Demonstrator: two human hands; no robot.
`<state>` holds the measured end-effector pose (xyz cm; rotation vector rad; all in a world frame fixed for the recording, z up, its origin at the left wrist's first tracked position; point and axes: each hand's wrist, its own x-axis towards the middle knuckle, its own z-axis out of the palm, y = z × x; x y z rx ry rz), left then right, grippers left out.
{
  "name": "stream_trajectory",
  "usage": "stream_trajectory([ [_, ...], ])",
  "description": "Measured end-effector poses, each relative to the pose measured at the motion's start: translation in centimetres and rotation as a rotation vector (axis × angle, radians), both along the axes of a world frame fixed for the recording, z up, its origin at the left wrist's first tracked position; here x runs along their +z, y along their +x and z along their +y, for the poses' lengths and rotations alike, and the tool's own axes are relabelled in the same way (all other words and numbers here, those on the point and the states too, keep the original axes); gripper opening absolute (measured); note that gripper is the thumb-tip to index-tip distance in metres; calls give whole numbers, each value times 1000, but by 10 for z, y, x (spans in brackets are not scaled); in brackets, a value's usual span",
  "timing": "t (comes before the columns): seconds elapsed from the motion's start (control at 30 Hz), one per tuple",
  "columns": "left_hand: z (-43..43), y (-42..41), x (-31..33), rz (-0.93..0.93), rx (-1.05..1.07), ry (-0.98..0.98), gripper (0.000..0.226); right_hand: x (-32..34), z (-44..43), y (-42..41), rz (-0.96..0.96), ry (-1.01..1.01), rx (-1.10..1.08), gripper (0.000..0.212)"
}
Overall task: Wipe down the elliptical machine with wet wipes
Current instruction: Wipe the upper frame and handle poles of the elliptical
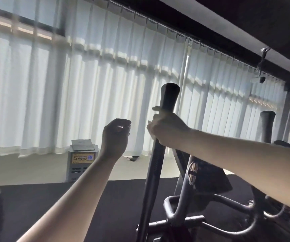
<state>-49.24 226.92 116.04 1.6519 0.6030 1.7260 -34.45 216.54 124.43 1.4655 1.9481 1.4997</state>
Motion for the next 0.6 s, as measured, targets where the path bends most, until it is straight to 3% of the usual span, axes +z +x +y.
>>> stream_trajectory([
  [0.13,0,3,-11,-8,-20,-34,24,-7,1,1,-1,64,0,21],
  [0.27,-1,6,-27,26,-27,-90,24,-65,0,1,73,-46,33,23],
  [0.43,-1,-1,-40,40,-30,-114,27,-98,-4,5,-18,-288,46,18],
  [0.6,-3,-4,-45,63,-22,-126,26,-37,2,18,-76,128,267,58],
])
